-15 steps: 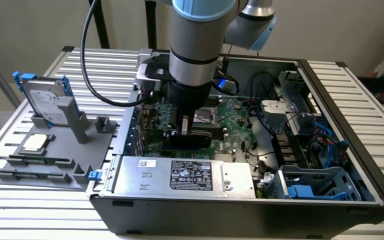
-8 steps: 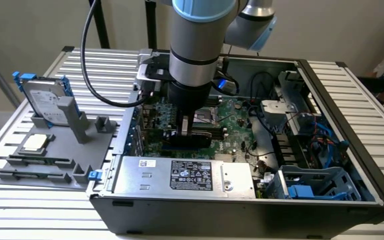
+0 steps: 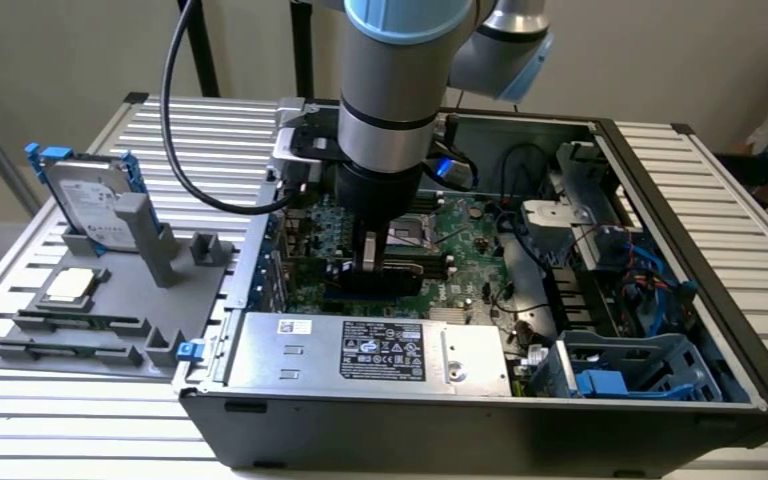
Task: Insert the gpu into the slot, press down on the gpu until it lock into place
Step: 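Insert the gpu into the slot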
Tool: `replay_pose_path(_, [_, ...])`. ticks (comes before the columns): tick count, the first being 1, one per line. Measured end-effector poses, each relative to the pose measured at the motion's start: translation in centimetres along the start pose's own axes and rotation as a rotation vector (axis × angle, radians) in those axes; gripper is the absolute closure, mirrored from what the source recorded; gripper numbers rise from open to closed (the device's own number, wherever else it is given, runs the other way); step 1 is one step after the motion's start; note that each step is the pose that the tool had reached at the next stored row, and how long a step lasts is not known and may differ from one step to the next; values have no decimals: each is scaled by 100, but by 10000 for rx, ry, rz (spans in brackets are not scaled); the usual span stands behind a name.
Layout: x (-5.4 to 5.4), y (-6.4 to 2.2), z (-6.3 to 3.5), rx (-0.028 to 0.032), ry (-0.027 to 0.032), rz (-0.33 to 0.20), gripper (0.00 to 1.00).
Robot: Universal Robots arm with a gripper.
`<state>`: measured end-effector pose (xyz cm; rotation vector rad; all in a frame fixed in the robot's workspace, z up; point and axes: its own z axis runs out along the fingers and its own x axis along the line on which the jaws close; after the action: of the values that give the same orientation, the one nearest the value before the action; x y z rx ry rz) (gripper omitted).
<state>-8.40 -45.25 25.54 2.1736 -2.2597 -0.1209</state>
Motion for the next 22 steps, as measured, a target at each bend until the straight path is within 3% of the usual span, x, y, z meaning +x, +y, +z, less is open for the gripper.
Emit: replay_pose_path(22, [-1, 7, 2, -12, -37, 0, 73])
